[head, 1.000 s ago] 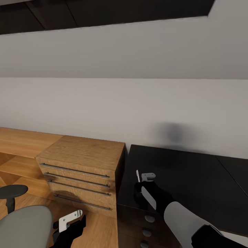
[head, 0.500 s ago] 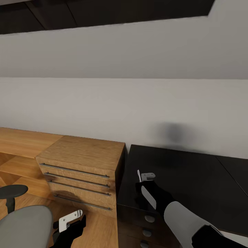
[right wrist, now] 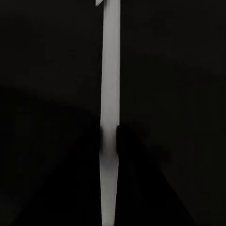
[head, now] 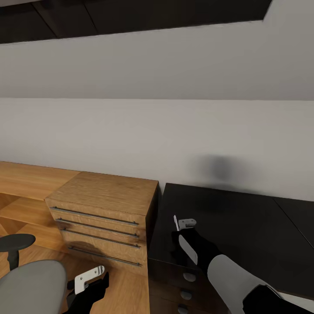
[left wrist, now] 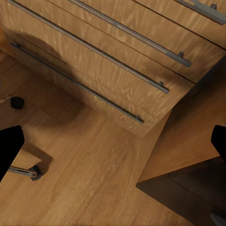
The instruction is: In the bedroom, organize the workspace by keeping the computer under the desk, ensuring the monitor is on the desk, placing the keyboard on the desk next to the monitor, placing the mouse on the desk next to the keyboard, moving the folder from the swivel chair onto the desk next to the mouse, stacking the notebook on top of the folder with the pen on top of the notebook, and positioning the swivel chair next to the desk.
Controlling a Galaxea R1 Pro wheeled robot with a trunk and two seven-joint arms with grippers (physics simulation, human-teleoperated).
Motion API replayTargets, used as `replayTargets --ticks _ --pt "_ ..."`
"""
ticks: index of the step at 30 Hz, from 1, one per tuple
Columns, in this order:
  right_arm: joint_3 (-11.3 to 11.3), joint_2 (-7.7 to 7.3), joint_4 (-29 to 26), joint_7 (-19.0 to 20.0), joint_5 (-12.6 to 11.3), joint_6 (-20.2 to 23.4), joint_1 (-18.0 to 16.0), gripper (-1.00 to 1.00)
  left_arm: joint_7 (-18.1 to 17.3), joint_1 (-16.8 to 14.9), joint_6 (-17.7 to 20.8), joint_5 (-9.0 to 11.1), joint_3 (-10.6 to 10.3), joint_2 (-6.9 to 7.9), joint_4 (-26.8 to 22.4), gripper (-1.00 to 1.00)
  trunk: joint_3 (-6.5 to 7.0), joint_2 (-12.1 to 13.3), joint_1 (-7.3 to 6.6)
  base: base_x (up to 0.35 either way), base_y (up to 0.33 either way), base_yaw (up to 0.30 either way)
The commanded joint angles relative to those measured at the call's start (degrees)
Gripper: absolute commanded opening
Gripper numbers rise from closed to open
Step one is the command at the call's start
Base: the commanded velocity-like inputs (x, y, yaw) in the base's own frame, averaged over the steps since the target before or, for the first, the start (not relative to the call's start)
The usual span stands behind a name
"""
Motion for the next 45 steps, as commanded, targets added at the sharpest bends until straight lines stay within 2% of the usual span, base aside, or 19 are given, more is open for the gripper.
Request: replayTargets --ticks 1,17,21,24,26,31,34,35,39,41,45 --pt "0.42 -0.07 0.02 -0.61 -1.38 0.21 0.0 -1.0 0.31 0.0 0.19 0.6 0.0 -0.03 -0.12 1.0 -0.07 -0.03 0.01 0.0 0.0 0.0" --pt "0.42 -0.09 0.02 -0.61 -1.37 0.27 0.0 -1.0 0.31 0.0 0.19 0.65 0.03 -0.03 -0.12 1.0 -0.07 -0.03 0.01 0.0 0.0 0.0" --pt "0.42 -0.09 0.02 -0.61 -1.37 0.27 -0.01 -1.0 0.31 -0.01 0.21 0.65 0.04 -0.03 -0.12 1.0 0.65 1.58 -0.87 0.0 0.0 0.0" --pt "0.36 -0.28 -2.5 -0.84 -1.3 0.29 -0.01 -1.0 0.31 0.0 0.26 0.62 0.03 -0.03 -0.12 1.0 1.19 2.78 -1.53 -0.002 0.0 0.0" --pt "0.27 -0.84 -4.97 -1.02 -1.29 0.4 0.0 -1.0 0.31 0.0 0.27 0.6 0.02 -0.03 -0.12 1.0 1.55 3.58 -1.97 -0.099 -0.021 0.0" --pt "0.11 -3.46 -11.02 -1.12 -1.71 2.43 0.07 -1.0 0.31 0.0 0.28 0.57 -0.03 -0.03 -0.01 1.0 2.45 5.59 -3.07 -0.245 -0.058 0.0" --pt "0.08 -5.05 -14.13 -1.14 -3.62 3.39 0.13 -1.0 0.31 0.0 0.28 0.57 -0.04 -0.03 0.03 1.0 2.98 6.79 -3.73 -0.309 -0.074 0.0" --pt "0.07 -5.96 -15.6 -1.14 -5.06 3.63 0.17 -1.0 0.31 0.0 0.28 0.57 -0.04 -0.03 0.04 1.0 3.16 7.19 -3.95 -0.32 -0.077 0.0" --pt "0.1 -7.86 -18.37 -1.16 -7.99 3.88 0.26 -1.0 0.31 -0.01 0.28 0.57 -0.04 -0.03 0.08 1.0 3.88 8.8 -4.83 -0.325 -0.078 0.0" --pt "0.1 -9.29 -21.17 -1.19 -9.76 3.98 0.36 -1.0 0.31 -0.01 0.28 0.57 -0.09 -0.03 0.11 1.0 4.24 9.6 -5.26 -0.33 -0.079 0.0" --pt "0.08 -10.85 -24.43 -1.17 -10.9 4.08 0.53 -1.0 0.31 0.0 0.28 0.57 -0.12 -0.03 0.14 1.0 4.96 11.2 -6.14 -0.332 -0.079 0.0"
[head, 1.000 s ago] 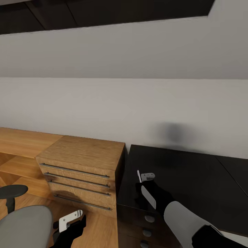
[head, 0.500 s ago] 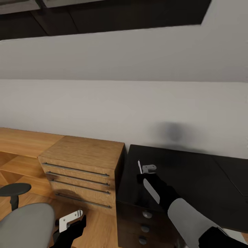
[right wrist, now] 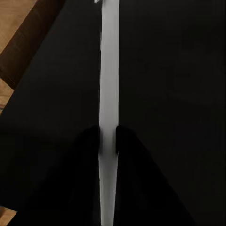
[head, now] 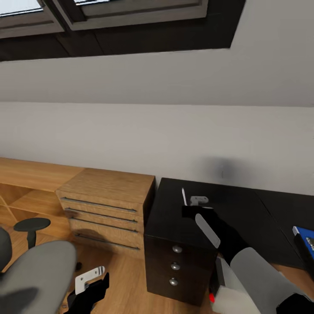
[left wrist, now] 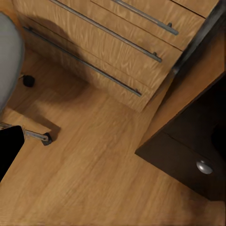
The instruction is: In the bedroom, organize the workspace by keeping the computer under the desk, ensuring the monitor is on the desk, placing the keyboard on the desk next to the monitor, placing the mouse on the desk next to the keyboard, moving the folder from the swivel chair onto the desk next to the mouse, stacking the notebook on top of the folder with the pen on top of the notebook, and positioning the swivel chair next to the desk.
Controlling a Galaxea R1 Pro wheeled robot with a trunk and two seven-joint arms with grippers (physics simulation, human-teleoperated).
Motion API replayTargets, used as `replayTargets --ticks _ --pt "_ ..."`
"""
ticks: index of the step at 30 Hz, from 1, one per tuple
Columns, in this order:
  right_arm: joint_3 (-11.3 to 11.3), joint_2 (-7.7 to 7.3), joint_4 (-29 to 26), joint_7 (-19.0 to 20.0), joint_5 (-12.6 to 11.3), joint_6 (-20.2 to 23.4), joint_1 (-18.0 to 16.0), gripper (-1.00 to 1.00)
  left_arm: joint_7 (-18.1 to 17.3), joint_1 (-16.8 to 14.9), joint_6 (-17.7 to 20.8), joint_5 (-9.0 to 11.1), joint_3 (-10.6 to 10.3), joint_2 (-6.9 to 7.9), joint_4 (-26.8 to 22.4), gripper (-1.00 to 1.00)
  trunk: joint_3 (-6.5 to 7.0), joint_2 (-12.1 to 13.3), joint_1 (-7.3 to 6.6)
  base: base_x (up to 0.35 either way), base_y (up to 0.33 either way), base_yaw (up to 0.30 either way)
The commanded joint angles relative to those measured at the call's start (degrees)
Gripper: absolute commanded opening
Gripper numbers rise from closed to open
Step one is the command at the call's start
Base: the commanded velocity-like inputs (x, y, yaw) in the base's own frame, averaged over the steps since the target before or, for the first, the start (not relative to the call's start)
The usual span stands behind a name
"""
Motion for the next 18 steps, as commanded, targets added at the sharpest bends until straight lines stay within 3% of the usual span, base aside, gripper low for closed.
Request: replayTargets --ticks 1,5,6,9,18 --pt "0.26 -0.76 -1.12 -0.57 -1.71 0.04 0.01 -1.0 0.33 -0.01 0.23 0.6 0.0 -0.03 -0.1 1.0 0.13 0.37 -0.25 -0.165 -0.041 0.0" --pt "0.2 -1.05 -1.91 -0.6 -2.43 0.08 0.03 -1.0 0.33 0.0 0.42 0.5 -1.62 0.0 0.17 1.0 0.49 1.17 -0.69 -0.079 -0.019 0.0" --pt "0.19 -1.14 -2.28 -0.61 -2.67 0.09 0.04 -1.0 0.33 0.0 0.45 0.42 -3.93 0.07 0.64 1.0 0.49 1.17 -0.69 -0.018 -0.004 0.0" --pt "0.19 -1.29 -2.45 -0.61 -2.76 0.09 0.04 -1.0 0.33 0.0 0.46 0.37 -5.24 0.11 1.27 1.0 0.49 1.17 -0.69 -0.011 -0.003 0.0" --pt "0.18 -2.32 -2.65 -0.62 -2.89 0.05 0.04 -1.0 0.26 -0.03 0.39 0.34 -6.2 0.27 3.33 1.0 0.49 1.17 -0.69 -0.002 0.0 -0.001"
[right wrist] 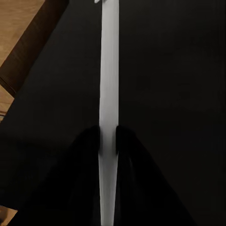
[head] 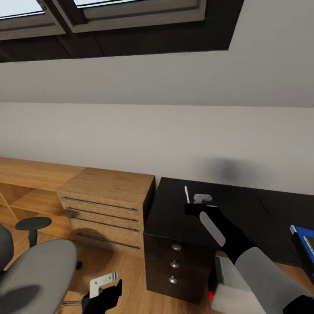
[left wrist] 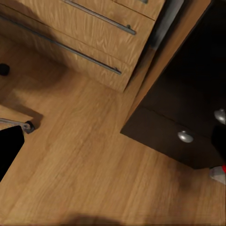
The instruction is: In the bedroom, organize the workspace by keeping the computer under the desk, ensuring the monitor is on the desk, placing the keyboard on the desk next to the monitor, placing the mouse on the desk next to the keyboard, moving the folder from the swivel chair onto the desk next to the mouse, stacking the notebook on top of the folder with the pen on top of the notebook, and positioning the swivel chair next to the desk.
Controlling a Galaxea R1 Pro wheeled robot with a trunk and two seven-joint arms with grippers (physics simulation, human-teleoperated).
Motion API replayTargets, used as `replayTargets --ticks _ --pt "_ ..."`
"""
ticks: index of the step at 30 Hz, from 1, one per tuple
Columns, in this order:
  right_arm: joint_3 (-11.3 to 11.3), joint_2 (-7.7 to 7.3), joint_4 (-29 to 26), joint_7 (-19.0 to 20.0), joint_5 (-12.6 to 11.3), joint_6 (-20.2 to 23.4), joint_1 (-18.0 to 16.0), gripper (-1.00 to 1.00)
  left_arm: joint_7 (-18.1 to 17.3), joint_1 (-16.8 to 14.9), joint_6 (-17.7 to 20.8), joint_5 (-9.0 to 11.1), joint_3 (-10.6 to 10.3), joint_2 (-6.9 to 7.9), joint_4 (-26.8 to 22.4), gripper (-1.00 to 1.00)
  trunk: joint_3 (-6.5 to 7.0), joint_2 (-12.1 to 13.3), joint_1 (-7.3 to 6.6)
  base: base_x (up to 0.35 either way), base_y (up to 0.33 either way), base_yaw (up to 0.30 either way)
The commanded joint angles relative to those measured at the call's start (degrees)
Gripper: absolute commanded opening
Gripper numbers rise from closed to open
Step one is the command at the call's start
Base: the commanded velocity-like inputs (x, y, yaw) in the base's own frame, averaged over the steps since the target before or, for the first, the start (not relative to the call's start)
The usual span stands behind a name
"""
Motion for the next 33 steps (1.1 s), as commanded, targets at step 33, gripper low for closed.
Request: replayTargets --ticks 33 --pt "-13.17 -8.67 -0.04 -0.59 -4.45 0.15 -0.06 -1.0 0.47 -0.02 -0.11 0.59 -0.21 -0.03 1.49 1.0 0.97 -0.04 0.01 0.0 0.0 -0.221"
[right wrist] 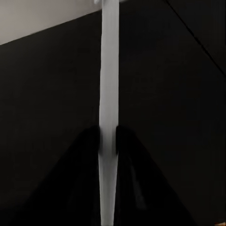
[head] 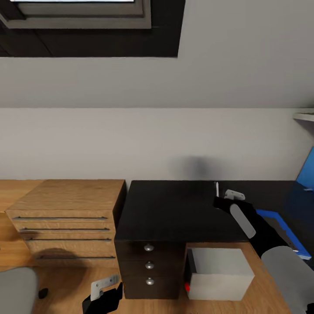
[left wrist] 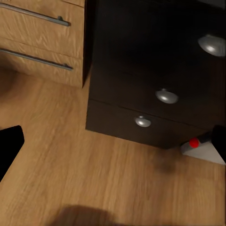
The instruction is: In the bedroom, organize the workspace by keeping the computer under the desk, ensuring the monitor is on the desk, placing the keyboard on the desk next to the monitor, placing the mouse on the desk next to the keyboard, moving the folder from the swivel chair onto the desk next to the mouse, stacking the notebook on top of the folder with the pen on top of the notebook, and positioning the swivel chair next to the desk.
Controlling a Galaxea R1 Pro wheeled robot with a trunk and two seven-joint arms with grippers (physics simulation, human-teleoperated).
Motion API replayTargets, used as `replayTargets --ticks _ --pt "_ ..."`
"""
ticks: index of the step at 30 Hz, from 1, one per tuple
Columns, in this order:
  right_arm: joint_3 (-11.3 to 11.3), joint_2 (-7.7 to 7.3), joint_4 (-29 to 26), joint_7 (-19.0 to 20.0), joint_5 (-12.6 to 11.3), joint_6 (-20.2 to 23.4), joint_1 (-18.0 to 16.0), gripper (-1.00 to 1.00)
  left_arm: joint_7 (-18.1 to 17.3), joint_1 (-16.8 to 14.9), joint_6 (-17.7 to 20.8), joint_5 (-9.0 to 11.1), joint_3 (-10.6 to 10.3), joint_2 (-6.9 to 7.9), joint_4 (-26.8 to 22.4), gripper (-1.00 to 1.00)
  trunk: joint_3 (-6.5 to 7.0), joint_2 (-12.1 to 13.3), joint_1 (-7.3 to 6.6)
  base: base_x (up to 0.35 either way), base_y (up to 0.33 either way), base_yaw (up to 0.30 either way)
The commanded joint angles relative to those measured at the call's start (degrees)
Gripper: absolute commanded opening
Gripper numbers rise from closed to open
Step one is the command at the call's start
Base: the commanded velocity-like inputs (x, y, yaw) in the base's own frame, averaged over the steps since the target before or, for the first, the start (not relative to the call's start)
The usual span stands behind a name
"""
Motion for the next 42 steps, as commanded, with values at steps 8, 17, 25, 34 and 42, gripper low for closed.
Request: replayTargets --ticks 8,17,25,34,42 --pt "-0.91 -2.18 0.05 -0.58 -0.69 0.35 -0.06 -1.0 0.48 0.03 0.16 0.61 -0.83 -0.03 -0.12 1.0 0.21 -0.04 0.01 0.0 0.0 -0.25" --pt "-1.13 -3.04 0.23 -1.05 -0.53 1.35 -0.06 -1.0 0.48 0.01 0.16 0.61 -1.68 0.0 -0.24 1.0 0.5 -0.04 0.01 0.0 0.0 -0.256" --pt "-1.14 -4.25 1.84 -1.8 -0.44 1.39 -0.06 -1.0 0.48 0.01 0.16 0.61 -1.75 0.01 -0.4 1.0 0.74 -0.04 0.01 0.0 0.0 -0.274" --pt "-0.79 -4.4 2.31 -1.94 0.05 1.33 -0.06 -1.0 0.48 0.01 0.15 0.61 -1.99 -0.01 -0.46 1.0 0.99 -0.04 0.01 0.0 0.0 -0.278" --pt "-0.46 -4.13 3.37 -1.84 3.67 1.31 -0.06 -1.0 0.5 -0.04 0.02 0.61 -2.65 -0.06 -0.92 1.0 1.17 -0.04 0.01 0.0 0.0 -0.271"
